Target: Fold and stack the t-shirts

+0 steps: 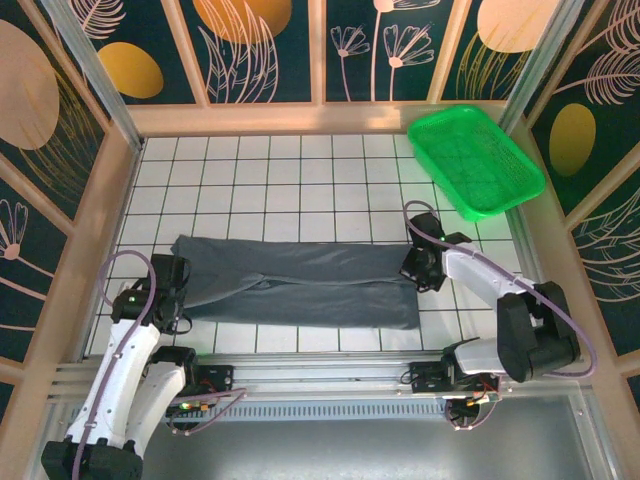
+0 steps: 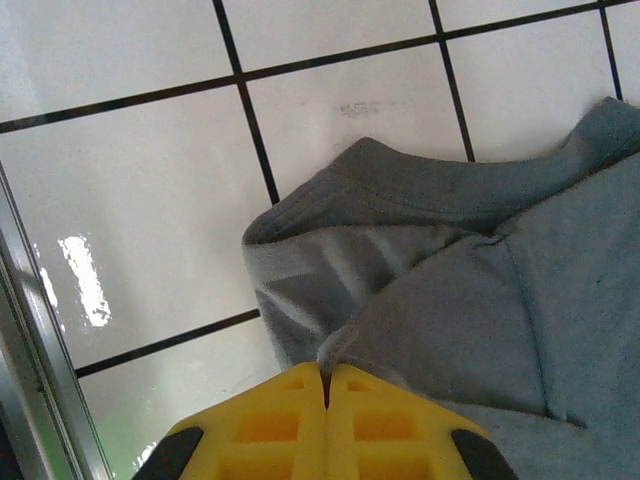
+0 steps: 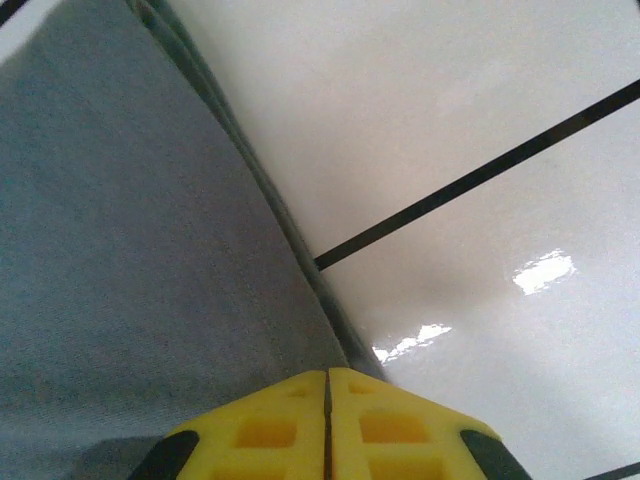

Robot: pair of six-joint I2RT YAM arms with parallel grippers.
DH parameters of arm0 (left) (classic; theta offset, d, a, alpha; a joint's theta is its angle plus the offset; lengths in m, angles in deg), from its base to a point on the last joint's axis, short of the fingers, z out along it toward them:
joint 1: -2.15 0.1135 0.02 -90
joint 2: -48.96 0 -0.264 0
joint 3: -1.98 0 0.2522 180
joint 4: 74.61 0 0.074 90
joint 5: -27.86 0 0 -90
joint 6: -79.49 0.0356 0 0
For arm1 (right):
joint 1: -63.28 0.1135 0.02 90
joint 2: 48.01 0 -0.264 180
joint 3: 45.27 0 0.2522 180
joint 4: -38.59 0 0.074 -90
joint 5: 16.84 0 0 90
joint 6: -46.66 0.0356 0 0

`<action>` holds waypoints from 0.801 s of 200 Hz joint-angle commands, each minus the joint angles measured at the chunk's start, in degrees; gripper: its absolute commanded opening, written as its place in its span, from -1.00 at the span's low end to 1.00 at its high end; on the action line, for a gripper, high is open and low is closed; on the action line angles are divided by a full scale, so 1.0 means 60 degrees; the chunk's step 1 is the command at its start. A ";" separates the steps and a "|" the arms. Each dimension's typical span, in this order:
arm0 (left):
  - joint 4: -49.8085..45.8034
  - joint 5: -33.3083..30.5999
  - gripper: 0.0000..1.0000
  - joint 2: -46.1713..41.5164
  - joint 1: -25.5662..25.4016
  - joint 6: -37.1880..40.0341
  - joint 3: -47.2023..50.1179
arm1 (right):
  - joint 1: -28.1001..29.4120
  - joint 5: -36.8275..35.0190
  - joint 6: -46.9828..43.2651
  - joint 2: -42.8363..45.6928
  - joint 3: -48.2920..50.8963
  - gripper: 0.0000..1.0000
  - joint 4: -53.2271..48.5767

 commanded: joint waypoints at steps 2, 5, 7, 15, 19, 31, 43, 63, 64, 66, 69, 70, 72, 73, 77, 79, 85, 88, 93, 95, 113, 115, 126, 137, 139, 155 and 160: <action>0.0220 -0.0204 -1.00 0.0125 -0.0018 0.0397 -0.0114 | 0.0046 -0.0410 0.0101 0.0473 -0.0164 -0.69 -0.0613; 0.0247 -0.0190 -1.00 0.0139 -0.0018 0.0417 -0.0121 | 0.0045 -0.0424 0.0089 0.0503 -0.0184 -0.67 -0.0615; 0.0268 -0.0196 -1.00 0.0153 -0.0018 0.0439 -0.0124 | 0.0055 -0.0425 0.0095 0.0522 -0.0203 -0.65 -0.0627; 0.0352 -0.0167 -0.92 0.0193 -0.0018 0.0504 -0.0145 | 0.0046 -0.0440 0.0090 0.0587 -0.0241 -0.57 -0.0641; 0.0386 -0.0157 -0.83 0.0212 -0.0018 0.0542 -0.0169 | 0.0046 -0.0465 0.0101 0.0621 -0.0256 -0.52 -0.0645; 0.0539 -0.0122 -0.49 0.0294 -0.0018 0.0711 -0.0307 | 0.0057 -0.0576 0.0157 0.0719 -0.0314 -0.41 -0.0660; 0.0709 -0.0134 -0.25 0.0472 -0.0018 0.0954 -0.0577 | 0.0037 -0.0638 0.0178 0.0772 -0.0367 -0.38 -0.0605; 0.1125 -0.0115 -0.21 0.0997 -0.0018 0.1548 -0.1249 | 0.0023 -0.0363 0.0204 0.0652 -0.0473 -0.43 -0.0220; 0.1162 -0.0108 -0.21 0.1024 -0.0018 0.1586 -0.1290 | 0.0026 -0.0328 0.0204 0.0639 -0.0483 -0.44 -0.0191; 0.1244 -0.0095 -0.20 0.1092 -0.0025 0.1658 -0.1347 | 0.0036 -0.0281 0.0204 0.0622 -0.0497 -0.46 -0.0140; 0.1385 -0.0059 -0.20 0.1156 -0.0018 0.1756 -0.1434 | 0.0031 -0.0215 0.0204 0.0585 -0.0513 -0.49 -0.0044; 0.1438 -0.0043 -0.20 0.1192 -0.0018 0.1792 -0.1456 | 0.0030 -0.0196 0.0211 0.0569 -0.0525 -0.50 -0.0015; 0.1500 0.0005 -0.20 0.1266 -0.0018 0.1882 -0.1502 | 0.0041 -0.0152 0.0217 0.0550 -0.0541 -0.52 0.0051; 0.1518 0.0033 -0.21 0.1298 -0.0018 0.1914 -0.1512 | 0.0043 -0.0135 0.0218 0.0537 -0.0546 -0.53 0.0069; 0.1999 0.0140 -0.20 0.1429 -0.0018 0.2099 -0.1615 | 0.0069 -0.0053 0.0222 0.0480 -0.0575 -0.55 0.0190; 0.2168 0.0216 -0.20 0.1490 -0.0018 0.2200 -0.1659 | 0.0073 -0.0014 0.0227 0.0450 -0.0586 -0.56 0.0259; 0.2690 0.0481 -0.19 0.1752 -0.0018 0.2487 -0.1758 | 0.0101 0.0107 0.0239 0.0352 -0.0633 -0.59 0.0446; 0.2954 0.0628 -0.19 0.1897 -0.0021 0.2618 -0.1801 | 0.0103 0.0152 0.0221 0.0293 -0.0657 -0.60 0.0537; 0.3366 0.0879 -0.19 0.2200 -0.0018 0.2796 -0.1883 | 0.0132 0.0215 0.0232 0.0184 -0.0702 -0.63 0.0674; 0.3505 0.0968 -0.19 0.2331 -0.0018 0.2854 -0.1905 | 0.0151 0.0218 0.0229 0.0142 -0.0721 -0.65 0.0710; 0.4311 0.1674 -0.24 0.3793 0.0070 0.3224 -0.2353 | 0.0173 0.0308 0.0223 -0.0299 -0.0828 -0.75 0.1124; 0.4423 0.1771 -0.24 0.3923 0.0089 0.3302 -0.2393 | 0.0164 0.0314 0.0220 -0.0345 -0.0840 -0.75 0.1185; 0.4807 0.2027 -0.24 0.4927 0.0196 0.3657 -0.2655 | 0.0136 0.0631 0.0161 -0.0684 -0.0891 -0.75 0.1468; 0.5063 0.2275 -0.25 0.5894 0.0439 0.3979 -0.2921 | 0.0120 0.0789 0.0171 -0.1137 -0.1012 -0.75 0.1576; 0.5145 0.2372 -0.25 0.6074 0.0496 0.4058 -0.2963 | 0.0111 0.0797 0.0178 -0.1213 -0.1047 -0.75 0.1580; 0.5677 0.2770 -0.30 0.7247 0.0766 0.4508 -0.3356 | 0.0050 0.0832 0.0219 -0.1709 -0.1137 -0.76 0.1706; 0.5815 0.2844 -0.33 0.7574 0.0868 0.4630 -0.3459 | 0.0016 0.0820 0.0227 -0.1834 -0.1148 -0.77 0.1759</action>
